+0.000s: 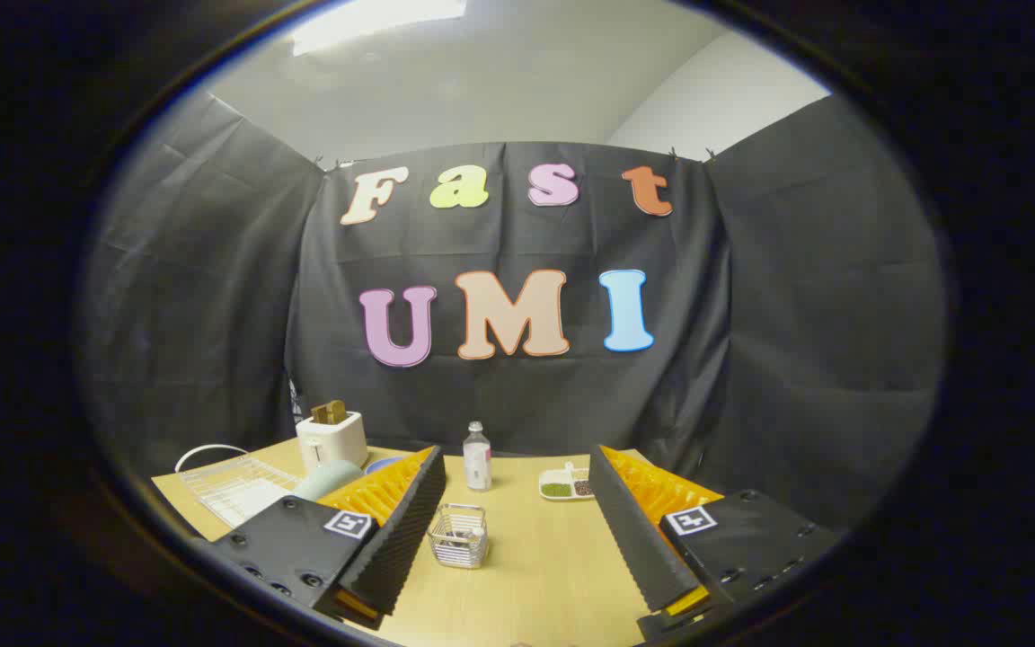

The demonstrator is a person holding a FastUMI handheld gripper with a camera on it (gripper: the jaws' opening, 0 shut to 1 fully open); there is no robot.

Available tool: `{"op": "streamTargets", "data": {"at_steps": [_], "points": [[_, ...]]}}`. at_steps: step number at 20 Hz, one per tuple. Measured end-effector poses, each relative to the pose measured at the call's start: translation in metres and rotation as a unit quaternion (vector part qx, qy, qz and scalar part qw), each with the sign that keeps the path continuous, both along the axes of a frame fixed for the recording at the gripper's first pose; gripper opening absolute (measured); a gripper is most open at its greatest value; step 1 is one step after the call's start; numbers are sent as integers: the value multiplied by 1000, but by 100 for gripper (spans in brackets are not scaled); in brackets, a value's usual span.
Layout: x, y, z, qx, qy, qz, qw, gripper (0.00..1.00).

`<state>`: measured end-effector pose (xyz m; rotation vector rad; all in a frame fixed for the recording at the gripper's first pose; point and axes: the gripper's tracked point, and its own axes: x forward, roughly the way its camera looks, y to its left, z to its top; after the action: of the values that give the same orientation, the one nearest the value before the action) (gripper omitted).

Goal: Take the plate from the dish rack, then take the spoon from the basket and place it into the plate.

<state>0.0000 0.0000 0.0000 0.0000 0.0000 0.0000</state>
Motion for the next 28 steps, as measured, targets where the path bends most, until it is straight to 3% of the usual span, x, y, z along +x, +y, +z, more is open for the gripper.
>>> {"op": "streamTargets", "data": {"at_steps": [18, 28], "points": [[0, 14, -6, -10, 9, 10, 1000, 100], [40, 57, 17, -8, 37, 42, 998, 100]]}}
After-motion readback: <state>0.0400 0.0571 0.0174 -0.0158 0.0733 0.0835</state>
